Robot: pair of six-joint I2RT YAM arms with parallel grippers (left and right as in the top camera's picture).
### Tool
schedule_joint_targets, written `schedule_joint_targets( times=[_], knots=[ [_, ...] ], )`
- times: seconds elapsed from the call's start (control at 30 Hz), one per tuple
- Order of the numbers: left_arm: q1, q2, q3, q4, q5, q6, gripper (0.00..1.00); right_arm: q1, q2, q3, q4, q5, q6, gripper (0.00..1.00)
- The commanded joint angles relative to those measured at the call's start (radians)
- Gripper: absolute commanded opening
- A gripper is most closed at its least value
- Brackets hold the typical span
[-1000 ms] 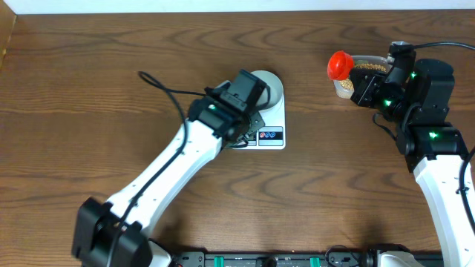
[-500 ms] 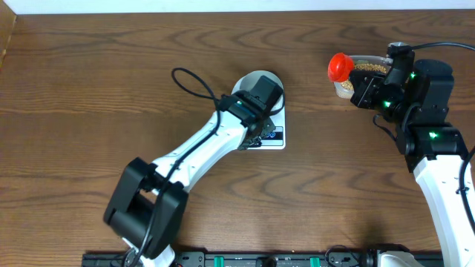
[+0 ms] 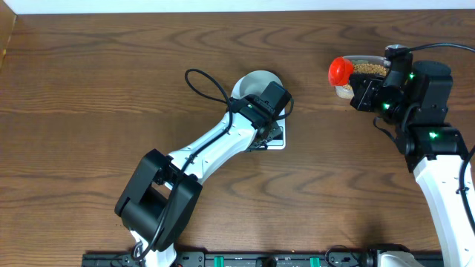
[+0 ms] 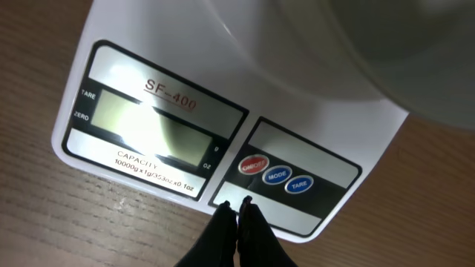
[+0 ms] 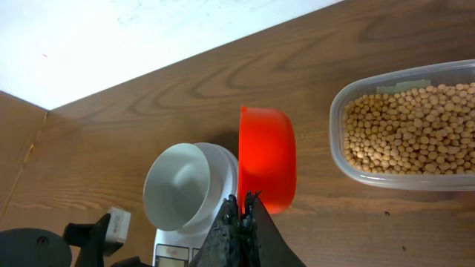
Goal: Scoop item into bowl and weigh 50g on scale
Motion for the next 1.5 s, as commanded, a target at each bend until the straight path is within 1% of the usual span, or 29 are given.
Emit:
schedule_joint_targets(
  times=[0.0,0.17,0.5,1.47],
  knots=[
    [-0.007,0.021,0.016,0.014,-0.038,-0.002,0.07,-0.013,-0.012,0.021,-0.002,0.005,-0.022,0.01],
    [-0.015,0.062,0.016,0.055,-0.037,-0.002,0.07,-0.013,-0.012,0.021,-0.003,0.005,-0.022,0.01],
    [-0.015,0.069,0.016,0.055,-0.061,-0.002,0.07,-0.013,-0.012,0.021,-0.006,0.005,-0.031,0.01],
    [-0.015,0.118,0.014,0.081,-0.060,-0.002,0.07,-0.013,-0.012,0.021,-0.014,0.005,-0.034,0.01]
  ],
)
